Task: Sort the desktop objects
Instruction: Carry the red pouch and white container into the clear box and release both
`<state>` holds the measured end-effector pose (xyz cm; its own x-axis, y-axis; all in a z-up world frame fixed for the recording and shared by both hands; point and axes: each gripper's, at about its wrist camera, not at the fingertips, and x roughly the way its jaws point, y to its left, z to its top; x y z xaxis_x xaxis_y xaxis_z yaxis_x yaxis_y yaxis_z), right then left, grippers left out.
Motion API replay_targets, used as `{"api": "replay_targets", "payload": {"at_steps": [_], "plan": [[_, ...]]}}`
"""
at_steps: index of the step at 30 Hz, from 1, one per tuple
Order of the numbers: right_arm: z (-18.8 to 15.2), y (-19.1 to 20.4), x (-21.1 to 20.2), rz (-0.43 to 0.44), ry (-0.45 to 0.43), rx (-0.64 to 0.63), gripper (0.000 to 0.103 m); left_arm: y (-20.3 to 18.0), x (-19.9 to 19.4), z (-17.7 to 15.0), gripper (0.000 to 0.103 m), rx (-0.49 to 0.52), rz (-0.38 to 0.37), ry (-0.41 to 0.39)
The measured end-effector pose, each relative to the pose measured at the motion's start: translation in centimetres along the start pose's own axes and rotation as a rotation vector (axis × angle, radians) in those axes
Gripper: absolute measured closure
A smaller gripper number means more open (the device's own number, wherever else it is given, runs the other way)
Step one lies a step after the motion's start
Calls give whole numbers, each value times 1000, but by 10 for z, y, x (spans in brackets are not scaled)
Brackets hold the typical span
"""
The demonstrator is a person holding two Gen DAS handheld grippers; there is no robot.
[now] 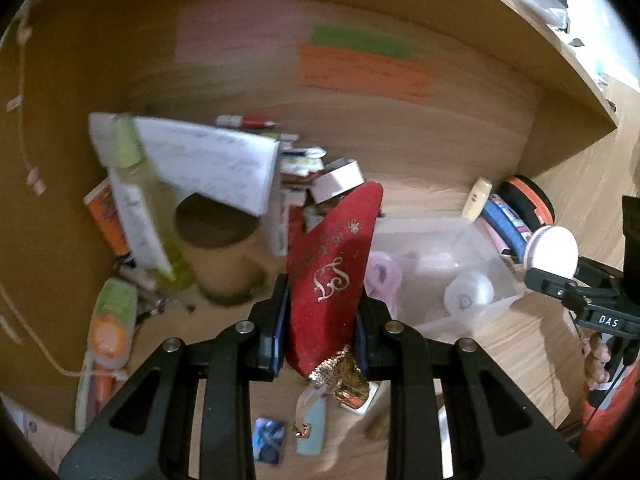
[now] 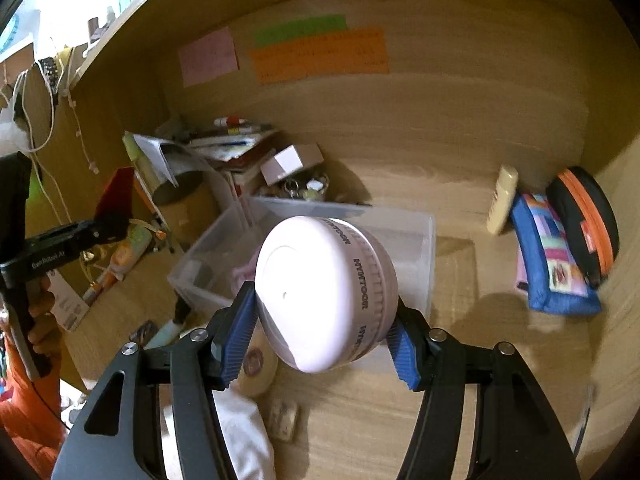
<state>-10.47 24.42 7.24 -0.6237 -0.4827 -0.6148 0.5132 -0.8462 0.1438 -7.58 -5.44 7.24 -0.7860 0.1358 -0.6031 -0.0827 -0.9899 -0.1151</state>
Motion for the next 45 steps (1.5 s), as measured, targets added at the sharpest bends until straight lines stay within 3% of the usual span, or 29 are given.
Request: {"api": "replay_targets", "payload": {"at_steps": [11,21,32,45], "plan": [[26,10,40,44,28,-18,47,-25,39,25,76,20,-64,19],[25,17,82,65,101,-31,47,-38,84,36,76,17,-107,87],[15,14,112,59,174,-42,47,-41,126,23,76,32,-104,186],[4,19,125,22,208,-90,47,-45,142,10,76,59,-86,240]]}}
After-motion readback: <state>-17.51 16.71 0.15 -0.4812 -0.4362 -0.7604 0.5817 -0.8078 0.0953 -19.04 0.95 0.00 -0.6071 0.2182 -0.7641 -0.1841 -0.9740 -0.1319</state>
